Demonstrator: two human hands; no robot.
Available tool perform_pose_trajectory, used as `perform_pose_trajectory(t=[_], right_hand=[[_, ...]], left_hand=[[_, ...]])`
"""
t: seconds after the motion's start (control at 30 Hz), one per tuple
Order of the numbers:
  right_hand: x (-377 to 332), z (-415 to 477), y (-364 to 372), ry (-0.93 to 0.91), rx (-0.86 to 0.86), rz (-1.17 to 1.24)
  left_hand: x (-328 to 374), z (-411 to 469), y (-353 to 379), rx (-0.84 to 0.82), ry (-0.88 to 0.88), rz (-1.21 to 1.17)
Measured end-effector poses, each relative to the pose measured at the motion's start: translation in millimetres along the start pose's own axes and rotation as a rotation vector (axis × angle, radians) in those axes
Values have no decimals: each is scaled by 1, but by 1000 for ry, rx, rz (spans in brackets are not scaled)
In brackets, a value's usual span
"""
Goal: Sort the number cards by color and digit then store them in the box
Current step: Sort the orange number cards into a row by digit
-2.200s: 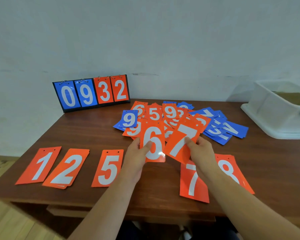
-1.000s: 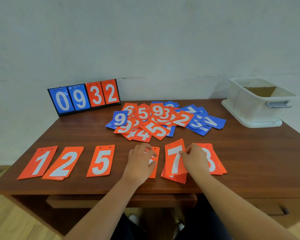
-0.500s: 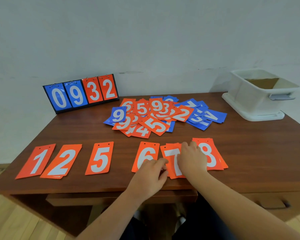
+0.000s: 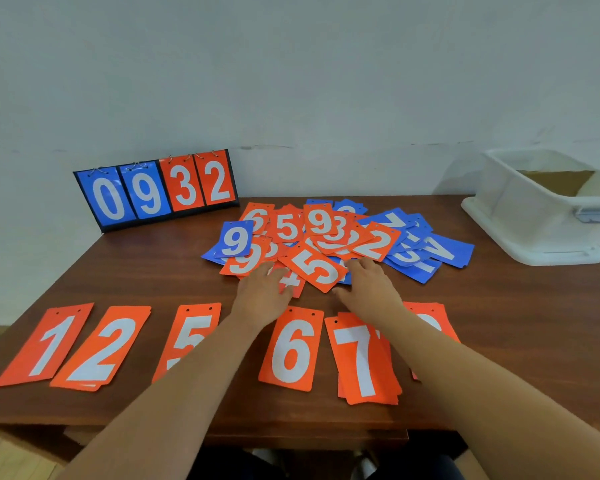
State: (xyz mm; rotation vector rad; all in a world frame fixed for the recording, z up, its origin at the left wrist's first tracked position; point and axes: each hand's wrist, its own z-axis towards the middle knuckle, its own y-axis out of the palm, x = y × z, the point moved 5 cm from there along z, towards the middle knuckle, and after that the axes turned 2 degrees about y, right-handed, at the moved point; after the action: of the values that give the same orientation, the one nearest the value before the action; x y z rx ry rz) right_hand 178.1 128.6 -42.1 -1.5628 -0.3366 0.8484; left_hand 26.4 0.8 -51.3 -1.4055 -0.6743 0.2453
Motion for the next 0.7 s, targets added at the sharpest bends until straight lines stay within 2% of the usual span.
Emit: perform_pose_trajectory(t=[0.1,0.17,0.5,0.63,0.7], right_hand=[[3,26,14,-73,-125,-70],[7,41,21,-98,-151,-123],[-2,86,23,-318,115,-428],[-6,88,8,-295,187,-381],[-7,80,-5,-293,332,-311]], left_hand=[[-10,26,14,-114,-8,70],[-14,40,20,-119,6,90],[-5,102,31,-2,23,22],[-2,111,34,14,19,-45],[-1,107,25,162,38,-84]])
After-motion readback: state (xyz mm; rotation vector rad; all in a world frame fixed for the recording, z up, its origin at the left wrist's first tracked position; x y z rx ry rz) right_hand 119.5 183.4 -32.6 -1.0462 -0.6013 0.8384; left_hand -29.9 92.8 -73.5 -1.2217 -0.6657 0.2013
